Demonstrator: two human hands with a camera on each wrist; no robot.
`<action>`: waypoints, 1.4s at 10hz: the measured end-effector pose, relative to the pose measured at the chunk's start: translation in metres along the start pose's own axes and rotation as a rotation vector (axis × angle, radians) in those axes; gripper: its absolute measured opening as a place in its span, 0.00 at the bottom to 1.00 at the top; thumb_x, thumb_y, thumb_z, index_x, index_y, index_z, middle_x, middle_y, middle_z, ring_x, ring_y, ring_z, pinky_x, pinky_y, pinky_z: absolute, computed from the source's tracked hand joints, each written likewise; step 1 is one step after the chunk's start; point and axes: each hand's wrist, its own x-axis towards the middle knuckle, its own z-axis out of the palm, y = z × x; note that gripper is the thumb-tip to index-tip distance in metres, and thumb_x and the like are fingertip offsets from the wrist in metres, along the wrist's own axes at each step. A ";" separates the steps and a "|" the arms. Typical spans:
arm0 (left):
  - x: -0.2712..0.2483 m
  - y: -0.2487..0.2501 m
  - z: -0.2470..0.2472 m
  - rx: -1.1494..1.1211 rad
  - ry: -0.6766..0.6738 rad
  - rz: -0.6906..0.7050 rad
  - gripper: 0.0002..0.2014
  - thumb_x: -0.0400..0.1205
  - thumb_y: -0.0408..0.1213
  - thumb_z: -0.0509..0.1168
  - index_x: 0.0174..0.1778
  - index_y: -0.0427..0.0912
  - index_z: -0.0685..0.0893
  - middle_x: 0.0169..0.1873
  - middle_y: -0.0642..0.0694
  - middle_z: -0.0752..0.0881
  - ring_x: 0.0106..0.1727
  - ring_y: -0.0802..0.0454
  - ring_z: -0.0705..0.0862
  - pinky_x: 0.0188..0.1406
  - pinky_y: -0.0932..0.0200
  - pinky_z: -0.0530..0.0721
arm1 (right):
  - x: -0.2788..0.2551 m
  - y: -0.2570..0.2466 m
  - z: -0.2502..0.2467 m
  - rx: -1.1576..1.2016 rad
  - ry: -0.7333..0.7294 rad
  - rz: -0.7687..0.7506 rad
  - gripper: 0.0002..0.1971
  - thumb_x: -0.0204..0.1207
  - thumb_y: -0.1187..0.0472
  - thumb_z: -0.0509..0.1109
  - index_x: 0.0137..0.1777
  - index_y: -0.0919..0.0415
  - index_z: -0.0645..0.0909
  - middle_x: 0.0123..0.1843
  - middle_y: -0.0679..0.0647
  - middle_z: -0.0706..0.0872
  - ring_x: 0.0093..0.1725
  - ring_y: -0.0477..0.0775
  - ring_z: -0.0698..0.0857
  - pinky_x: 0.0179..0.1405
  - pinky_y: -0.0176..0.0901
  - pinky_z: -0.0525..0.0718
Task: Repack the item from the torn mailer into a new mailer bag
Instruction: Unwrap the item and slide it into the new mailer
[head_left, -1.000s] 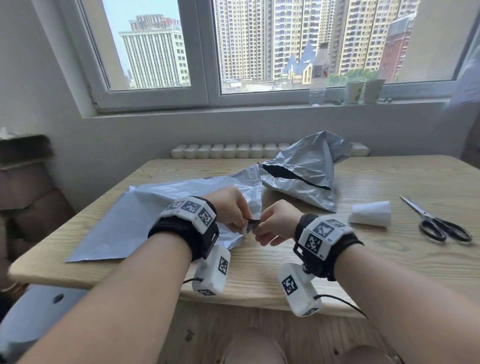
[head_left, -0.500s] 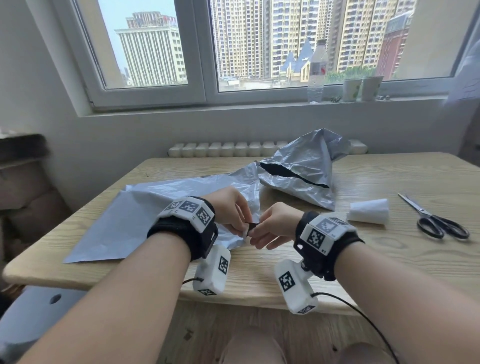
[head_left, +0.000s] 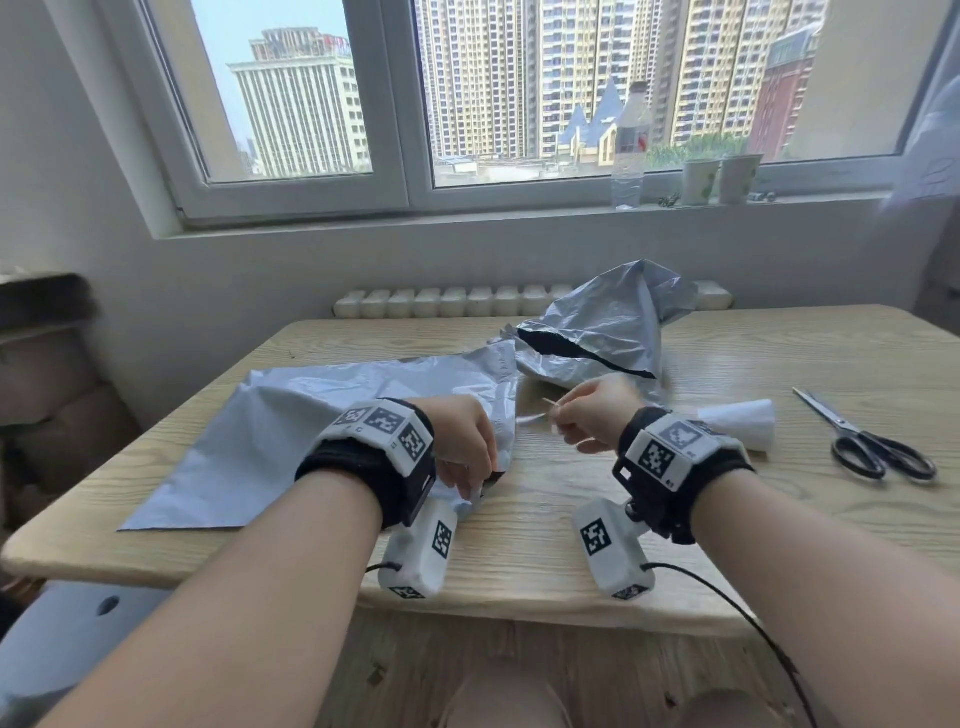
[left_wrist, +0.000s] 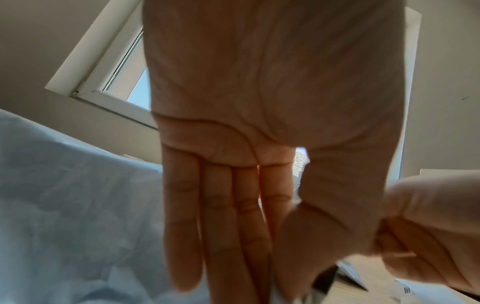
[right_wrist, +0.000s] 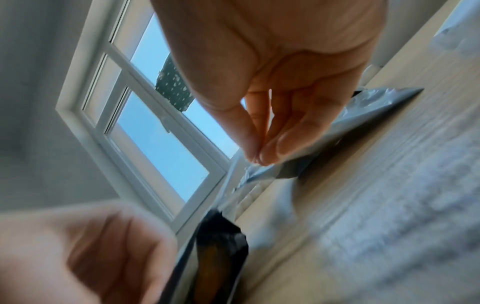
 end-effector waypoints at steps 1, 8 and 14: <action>-0.002 0.004 -0.002 0.009 -0.058 -0.005 0.04 0.75 0.37 0.74 0.39 0.40 0.87 0.30 0.47 0.90 0.38 0.50 0.91 0.42 0.58 0.88 | 0.007 -0.006 -0.016 0.161 0.103 -0.006 0.02 0.74 0.68 0.73 0.45 0.64 0.85 0.40 0.59 0.88 0.34 0.51 0.85 0.27 0.38 0.83; 0.076 0.056 -0.032 0.566 0.399 -0.162 0.12 0.79 0.38 0.64 0.57 0.41 0.76 0.44 0.44 0.82 0.44 0.48 0.81 0.34 0.60 0.78 | 0.059 -0.005 -0.112 0.933 0.306 0.010 0.08 0.80 0.69 0.58 0.41 0.66 0.76 0.48 0.65 0.88 0.42 0.58 0.90 0.41 0.42 0.90; 0.083 0.072 -0.034 -0.095 0.416 0.178 0.09 0.80 0.41 0.69 0.41 0.38 0.88 0.33 0.44 0.90 0.28 0.54 0.85 0.29 0.61 0.85 | 0.052 0.029 -0.142 0.179 -0.004 -0.045 0.11 0.80 0.59 0.68 0.45 0.67 0.86 0.42 0.61 0.89 0.36 0.54 0.88 0.43 0.44 0.87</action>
